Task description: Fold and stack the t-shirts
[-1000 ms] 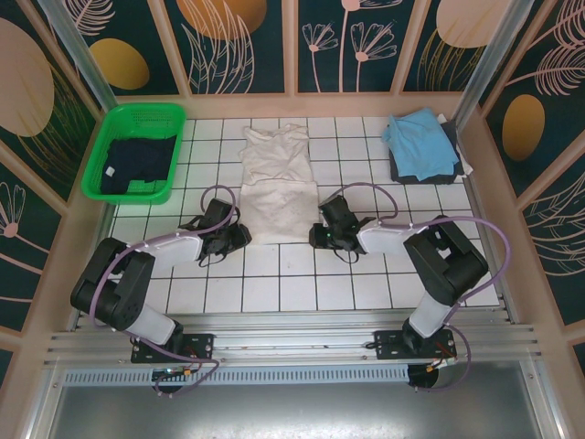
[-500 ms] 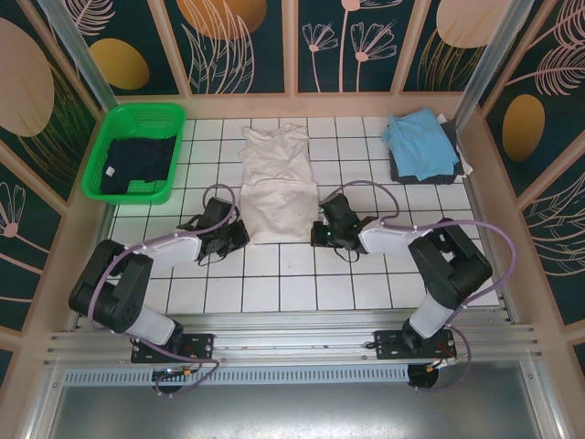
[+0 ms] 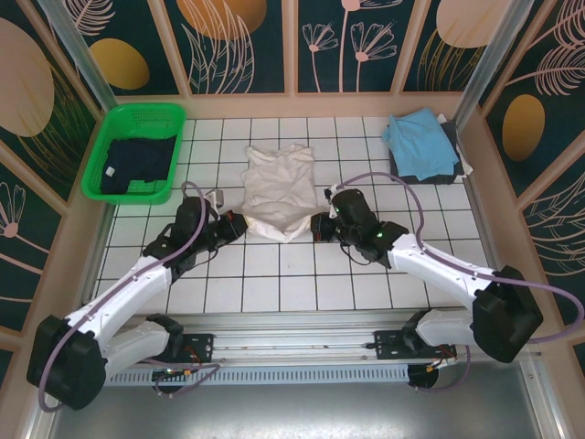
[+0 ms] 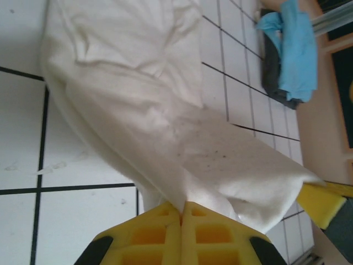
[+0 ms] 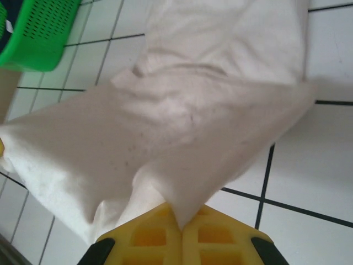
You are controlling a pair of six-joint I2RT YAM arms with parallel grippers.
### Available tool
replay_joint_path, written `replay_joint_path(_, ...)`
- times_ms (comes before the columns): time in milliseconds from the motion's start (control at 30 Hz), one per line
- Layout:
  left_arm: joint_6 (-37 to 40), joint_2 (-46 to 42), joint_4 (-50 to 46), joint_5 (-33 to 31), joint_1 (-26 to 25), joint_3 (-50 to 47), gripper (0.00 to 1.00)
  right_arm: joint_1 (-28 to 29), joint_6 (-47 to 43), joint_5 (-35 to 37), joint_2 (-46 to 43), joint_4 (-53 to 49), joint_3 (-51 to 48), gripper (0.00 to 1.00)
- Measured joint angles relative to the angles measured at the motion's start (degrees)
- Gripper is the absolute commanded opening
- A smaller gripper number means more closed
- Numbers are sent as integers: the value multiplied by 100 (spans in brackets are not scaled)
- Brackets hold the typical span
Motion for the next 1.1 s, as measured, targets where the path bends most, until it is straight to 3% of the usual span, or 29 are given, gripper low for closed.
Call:
replay_joint_path(300,33,699,-367,-542,61,1318,0,-330,-269,35,498,-52,1196,0)
replay_joint_path(600,50,2017,-236,-741,791,2168,0,-1255,-284,-721,1939,247,1827,0)
replay_joint_path(1100,225,5027,-175,0,1478,4352,0,-2087,-304,-1851,4214,402,3899,0)
